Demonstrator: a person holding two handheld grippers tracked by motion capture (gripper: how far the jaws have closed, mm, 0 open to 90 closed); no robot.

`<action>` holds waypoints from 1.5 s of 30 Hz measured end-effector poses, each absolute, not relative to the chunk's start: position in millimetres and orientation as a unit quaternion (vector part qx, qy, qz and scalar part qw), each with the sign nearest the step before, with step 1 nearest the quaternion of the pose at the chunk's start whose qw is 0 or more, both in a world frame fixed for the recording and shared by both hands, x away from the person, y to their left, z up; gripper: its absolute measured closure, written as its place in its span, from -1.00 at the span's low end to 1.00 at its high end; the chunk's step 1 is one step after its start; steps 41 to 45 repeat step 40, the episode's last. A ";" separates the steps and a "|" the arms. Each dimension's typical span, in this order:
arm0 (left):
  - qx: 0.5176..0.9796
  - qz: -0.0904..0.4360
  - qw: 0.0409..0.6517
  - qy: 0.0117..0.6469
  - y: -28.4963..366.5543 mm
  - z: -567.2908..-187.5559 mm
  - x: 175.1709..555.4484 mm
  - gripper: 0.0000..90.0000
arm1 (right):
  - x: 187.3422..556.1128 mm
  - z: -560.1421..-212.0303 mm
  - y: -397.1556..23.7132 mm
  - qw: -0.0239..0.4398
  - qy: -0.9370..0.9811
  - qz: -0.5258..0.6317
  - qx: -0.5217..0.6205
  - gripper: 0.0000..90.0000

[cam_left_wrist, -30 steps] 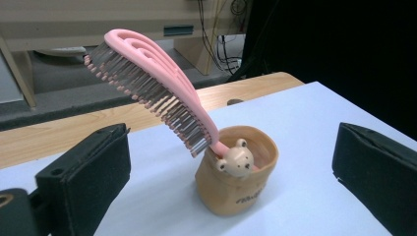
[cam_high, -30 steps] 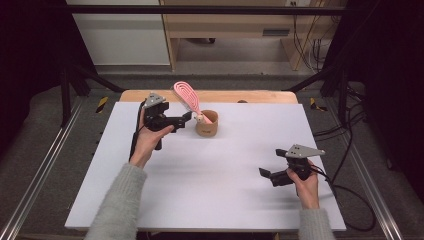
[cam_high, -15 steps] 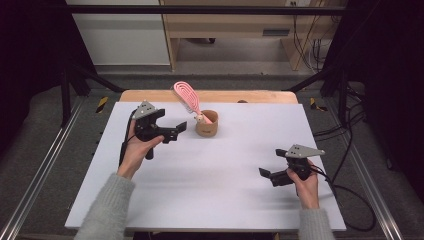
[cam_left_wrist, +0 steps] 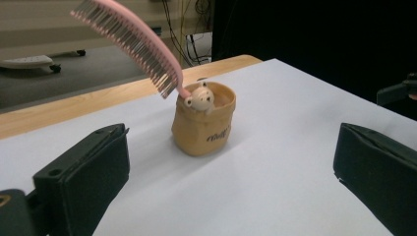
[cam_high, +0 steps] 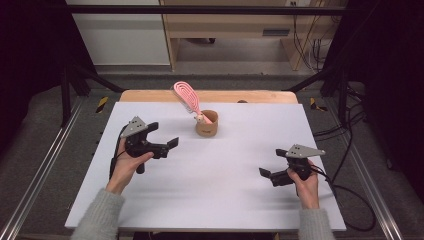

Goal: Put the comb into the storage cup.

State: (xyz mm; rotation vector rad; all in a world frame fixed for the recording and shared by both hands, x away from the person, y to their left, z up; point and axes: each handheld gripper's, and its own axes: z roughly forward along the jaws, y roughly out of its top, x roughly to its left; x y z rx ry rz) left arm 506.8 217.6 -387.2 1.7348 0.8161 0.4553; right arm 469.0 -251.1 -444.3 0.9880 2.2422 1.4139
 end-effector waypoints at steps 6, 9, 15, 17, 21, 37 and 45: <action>0.737 0.186 0.549 0.348 232.0 -402.2 496.8 -0.99 | 469.1 -444.6 -250.9 0.155 0.783 0.494 0.345 -0.99; 0.741 0.186 0.544 0.349 238.2 -409.0 492.0 -0.99 | 469.1 -444.7 -250.7 0.155 0.783 0.494 0.345 -0.99; 0.745 0.184 0.535 0.354 251.6 -424.9 484.4 -0.99 | 469.3 -445.2 -250.6 0.155 0.784 0.491 0.345 -0.99; 0.746 0.182 0.533 0.356 254.9 -428.9 483.0 -0.99 | 469.4 -445.6 -250.2 0.155 0.785 0.490 0.346 -0.99; 0.745 0.181 0.529 0.364 263.5 -436.9 480.6 -0.98 | 469.8 -447.0 -250.2 0.153 0.786 0.489 0.347 -0.99; 0.746 0.181 0.508 0.390 280.6 -456.3 476.8 -0.98 | 470.4 -449.3 -251.5 0.151 0.786 0.488 0.348 -0.99; 0.747 0.181 0.506 0.392 281.9 -456.8 475.4 -0.98 | 470.5 -449.6 -251.2 0.151 0.787 0.487 0.348 -0.99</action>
